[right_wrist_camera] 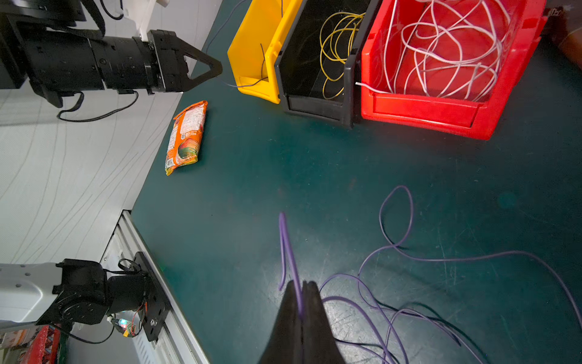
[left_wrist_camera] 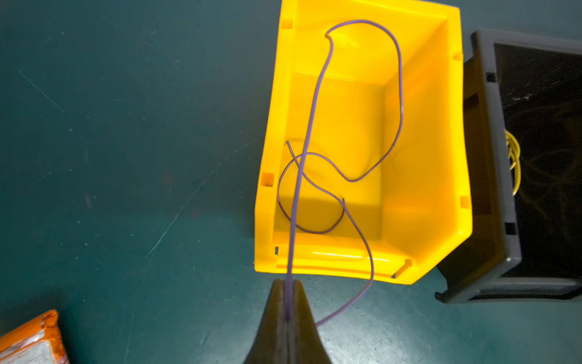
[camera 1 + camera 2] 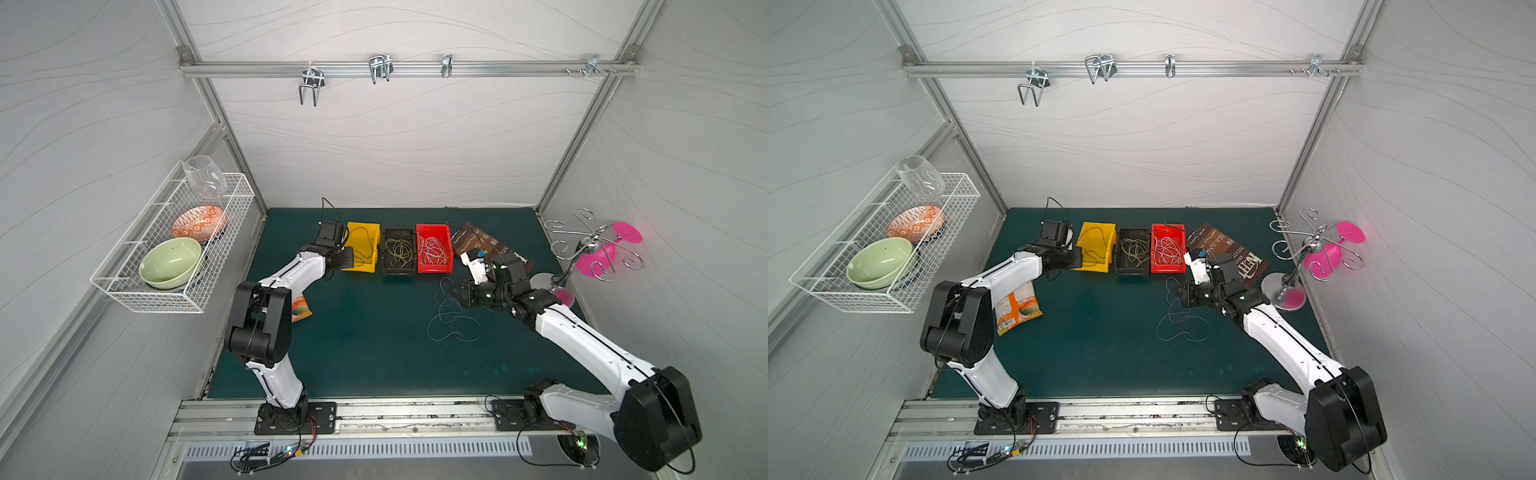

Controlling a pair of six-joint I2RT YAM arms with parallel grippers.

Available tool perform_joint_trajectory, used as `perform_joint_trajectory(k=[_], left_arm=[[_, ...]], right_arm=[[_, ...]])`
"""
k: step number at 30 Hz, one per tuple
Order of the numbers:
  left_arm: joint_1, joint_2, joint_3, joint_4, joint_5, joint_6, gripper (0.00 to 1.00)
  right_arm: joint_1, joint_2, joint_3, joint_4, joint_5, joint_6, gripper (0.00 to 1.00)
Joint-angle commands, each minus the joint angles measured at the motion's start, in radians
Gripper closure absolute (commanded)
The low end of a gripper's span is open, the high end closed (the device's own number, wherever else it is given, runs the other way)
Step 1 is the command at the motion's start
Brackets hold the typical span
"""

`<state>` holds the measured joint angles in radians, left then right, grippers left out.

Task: Untangle and sort cables by color
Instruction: Place the cable in the bin.

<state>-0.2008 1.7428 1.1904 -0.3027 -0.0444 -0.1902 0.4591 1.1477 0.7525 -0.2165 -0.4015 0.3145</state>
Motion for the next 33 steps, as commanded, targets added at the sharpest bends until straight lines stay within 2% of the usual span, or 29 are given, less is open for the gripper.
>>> perform_joint_trajectory(k=[1, 23, 28, 33], left_arm=[[-0.005, 0.04, 0.067, -0.003, 0.01, 0.006, 1.0], [-0.022, 0.298, 0.354, -0.115, 0.039, 0.06, 1.0], [-0.024, 0.302, 0.355, -0.119, 0.041, 0.058, 0.89], [-0.023, 0.217, 0.313, -0.095, 0.042, 0.065, 0.76]], right_arm=[[0.006, 0.0, -0.013, 0.021, -0.002, 0.003, 0.96], [0.006, 0.011, -0.018, 0.026, 0.002, 0.005, 0.96], [0.005, 0.006, -0.004, 0.018, -0.004, 0.004, 0.96], [0.006, -0.012, 0.029, -0.014, -0.002, -0.009, 0.96]])
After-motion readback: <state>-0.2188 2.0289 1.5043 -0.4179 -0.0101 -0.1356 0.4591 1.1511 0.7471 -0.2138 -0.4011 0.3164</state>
